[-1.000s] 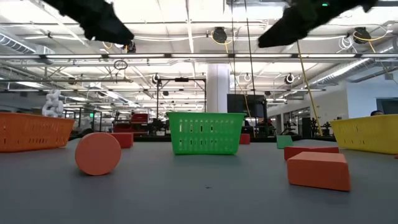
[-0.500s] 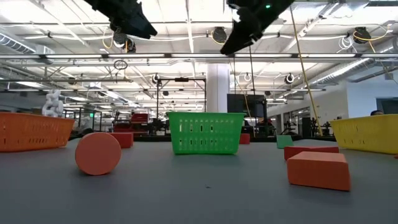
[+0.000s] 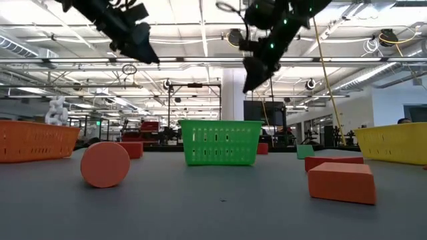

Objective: Sort & place blocks by color
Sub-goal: Put the red block into the yellow bin

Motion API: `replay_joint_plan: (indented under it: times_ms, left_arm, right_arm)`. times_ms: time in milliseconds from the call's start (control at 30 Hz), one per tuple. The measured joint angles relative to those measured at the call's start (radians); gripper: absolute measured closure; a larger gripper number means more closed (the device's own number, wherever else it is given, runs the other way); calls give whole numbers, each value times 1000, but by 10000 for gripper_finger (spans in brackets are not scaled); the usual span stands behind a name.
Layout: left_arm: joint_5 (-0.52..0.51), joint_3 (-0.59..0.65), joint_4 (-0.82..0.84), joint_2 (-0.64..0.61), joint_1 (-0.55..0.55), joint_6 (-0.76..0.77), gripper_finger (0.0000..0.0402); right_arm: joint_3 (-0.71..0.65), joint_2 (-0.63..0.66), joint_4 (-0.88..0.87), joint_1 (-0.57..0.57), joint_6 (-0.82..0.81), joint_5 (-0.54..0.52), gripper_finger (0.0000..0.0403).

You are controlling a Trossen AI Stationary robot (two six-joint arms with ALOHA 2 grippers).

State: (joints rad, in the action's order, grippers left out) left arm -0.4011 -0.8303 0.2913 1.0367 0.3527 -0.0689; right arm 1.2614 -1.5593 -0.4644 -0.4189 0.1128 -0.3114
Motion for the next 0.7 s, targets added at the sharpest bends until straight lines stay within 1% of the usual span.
replay_joint_plan:
  times_ms: [100,233,300,367,533,700]
  left_arm:
    - [-1,8,-19,0,23,-8,137]
    - [0,7,-125,0,63,-32,137]
    - [16,7,-148,-2,83,-6,137]
    - [38,7,-129,-1,94,12,137]
    - [44,7,-66,0,106,1,137]
    - [45,7,-58,0,116,-18,137]
  right_arm:
    - [-21,-18,10,-42,-31,1,152]
    - [-49,-57,20,-88,-74,1,152]
    - [-68,-82,43,-102,-78,1,152]
    - [-81,-108,60,-108,-85,1,152]
    - [-91,-172,74,-110,-104,1,152]
    - [-91,-221,87,-111,-128,1,152]
